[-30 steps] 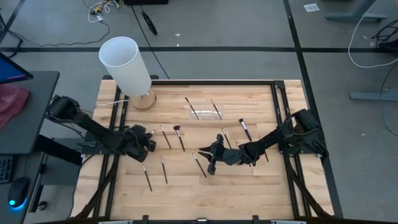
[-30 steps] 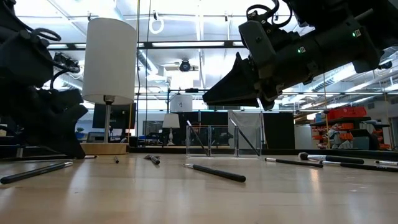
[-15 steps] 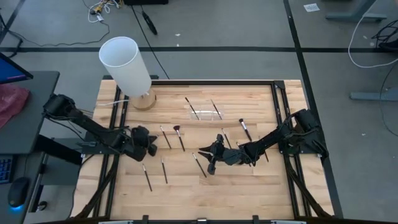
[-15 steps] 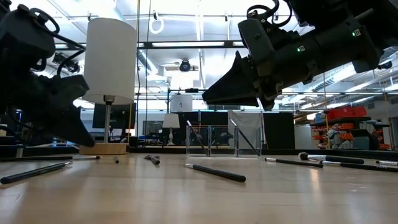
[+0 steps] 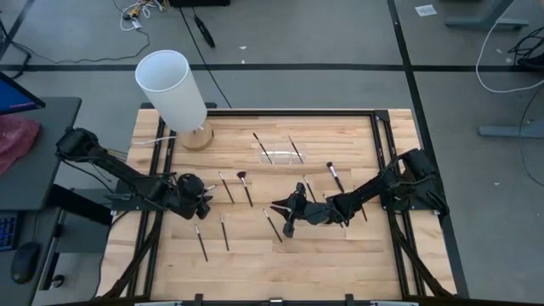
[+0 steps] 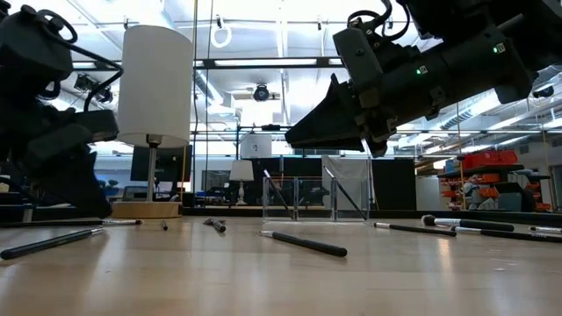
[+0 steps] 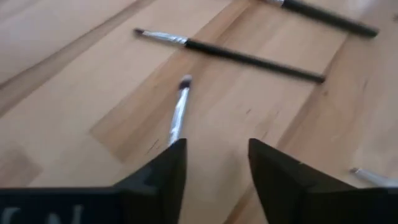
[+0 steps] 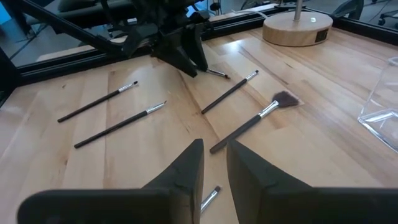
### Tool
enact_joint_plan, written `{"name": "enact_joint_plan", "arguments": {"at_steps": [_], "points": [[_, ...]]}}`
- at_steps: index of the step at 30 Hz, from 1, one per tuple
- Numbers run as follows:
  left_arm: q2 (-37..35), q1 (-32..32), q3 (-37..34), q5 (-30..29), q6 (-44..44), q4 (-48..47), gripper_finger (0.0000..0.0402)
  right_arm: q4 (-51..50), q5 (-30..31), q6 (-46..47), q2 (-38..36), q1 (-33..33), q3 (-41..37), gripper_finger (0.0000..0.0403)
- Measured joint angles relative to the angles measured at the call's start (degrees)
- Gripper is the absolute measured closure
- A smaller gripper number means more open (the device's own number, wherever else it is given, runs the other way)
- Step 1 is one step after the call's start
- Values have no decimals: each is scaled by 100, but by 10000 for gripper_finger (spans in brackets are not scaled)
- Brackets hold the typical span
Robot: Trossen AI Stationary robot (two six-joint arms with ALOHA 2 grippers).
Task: Put items in baskets/containers
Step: Put the black eyeshadow brush into the transparent organizer
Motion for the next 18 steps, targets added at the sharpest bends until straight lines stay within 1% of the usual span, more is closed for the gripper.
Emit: {"name": "enact_joint_plan", "arguments": {"at_steps": [3,6,10,14,18], "points": [[-130,-182,0,-251,-240,-382,199,0,2,0,0,-4,0,333],[-200,-444,0,-595,-376,-621,190,-2,1,0,0,-4,0,333],[-190,-758,0,-989,-419,-769,191,-4,2,42,0,-4,0,333],[-190,-859,0,-1054,-473,-839,201,-3,1,42,0,-39,0,333],[-190,-857,-216,-1070,-861,-872,217,-2,2,42,0,-55,0,333]]}}
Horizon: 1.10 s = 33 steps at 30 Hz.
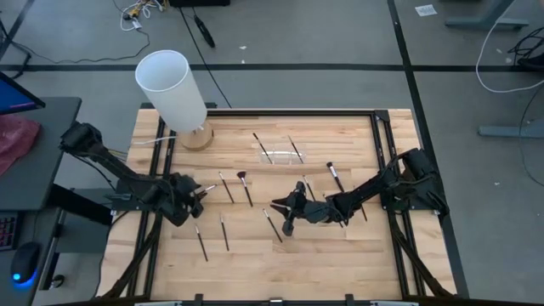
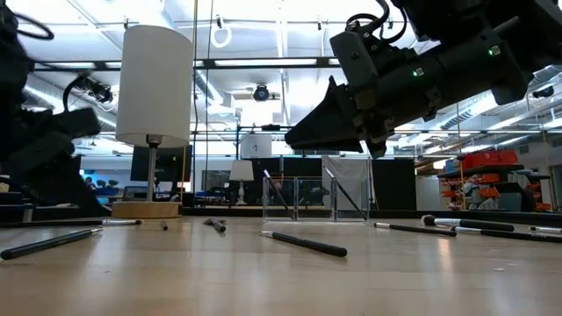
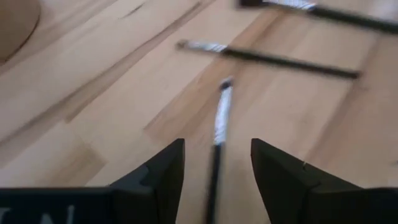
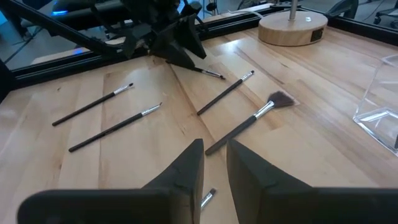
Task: Put items in baskets/containers
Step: Put the black eyeshadow brush into the transparent organizer
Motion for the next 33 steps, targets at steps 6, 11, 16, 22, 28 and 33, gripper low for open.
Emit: {"name": "enact_joint_plan", "arguments": {"at_steps": [6,11,16,22,28,33], "points": [[245,24,-154,18,121,787,240,-17,-1,0,0,2,0,333],[458,181,-338,245,-6,1009,263,-13,0,0,0,2,-2,333],[694,320,-337,207,-23,1206,285,-2,0,-23,0,0,-2,333],[741,365,-349,301,31,1357,316,-9,0,-22,0,2,-2,333],[745,365,-362,372,314,1637,377,-6,0,-22,0,2,-2,333],[755,365,-539,369,351,2007,388,-4,-2,-22,0,2,-2,333]]}}
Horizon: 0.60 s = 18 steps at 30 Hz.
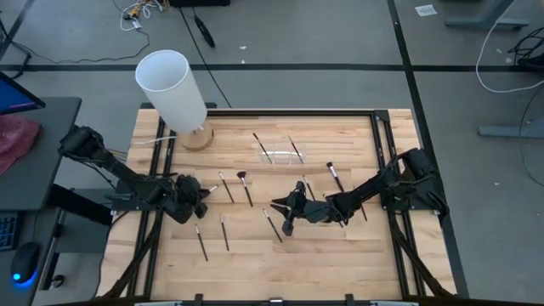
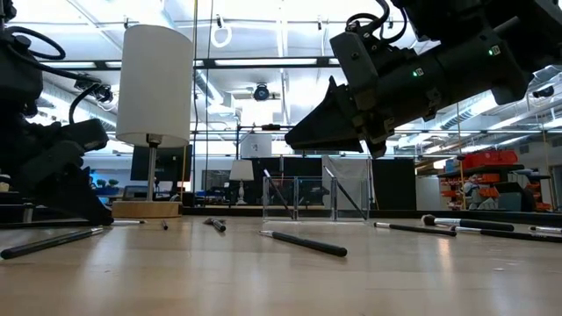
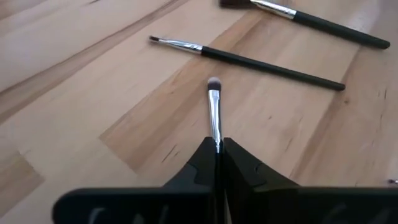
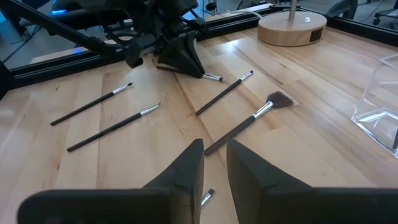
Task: Put items in baskets/containers
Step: Put the black eyeshadow brush into the transparent organizer
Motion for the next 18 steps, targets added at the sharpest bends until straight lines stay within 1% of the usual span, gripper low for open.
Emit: {"name": "enact_joint_plan", "arguments": {"at_steps": [5,11,15,18], "points": [[32,-2,-9,0,238,195,391,-12,0,0,0,0,0,333],[34,-7,13,-58,258,194,391,-15,0,0,0,0,0,333],[42,-7,99,-66,455,145,391,-18,0,0,0,0,0,333],[45,-7,113,-80,496,174,384,-11,1,0,0,0,0,333]]}}
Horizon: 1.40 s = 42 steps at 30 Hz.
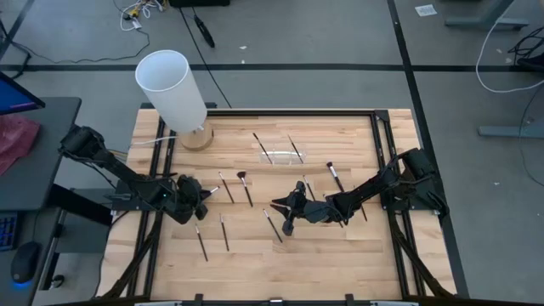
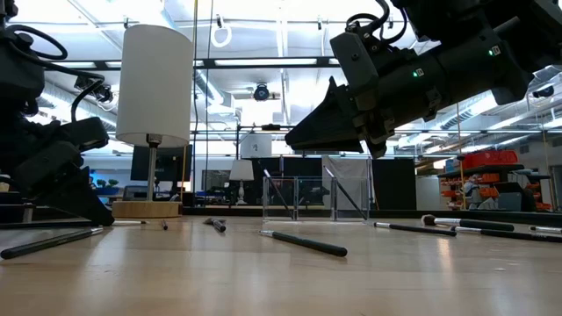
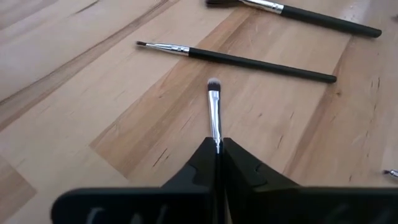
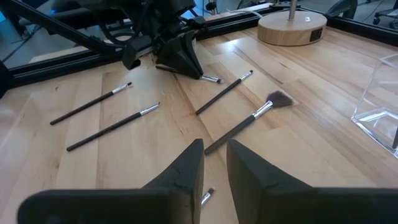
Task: Put items in baskets/containers
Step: Put the black eyeshadow brush into the transparent organizer
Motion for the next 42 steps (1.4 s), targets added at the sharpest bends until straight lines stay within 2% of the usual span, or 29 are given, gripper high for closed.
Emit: {"name": "enact_joint_plan", "arguments": {"at_steps": [7,11,14,20,26,33,42], "points": [[0,-4,0,-52,-17,21,344,3,0,0,0,0,0,333],[0,-4,2,-79,652,73,306,4,-1,0,0,0,0,333],[0,-4,2,-220,842,98,282,7,-1,0,0,0,0,333],[0,13,-9,-373,706,39,263,4,-1,-1,0,0,1,333],[75,13,-6,-162,644,87,270,4,0,-1,0,0,1,333],[583,9,18,-220,389,279,292,-4,1,0,2,0,2,333],[896,7,35,-150,180,366,372,-9,0,0,2,0,2,333]]}}
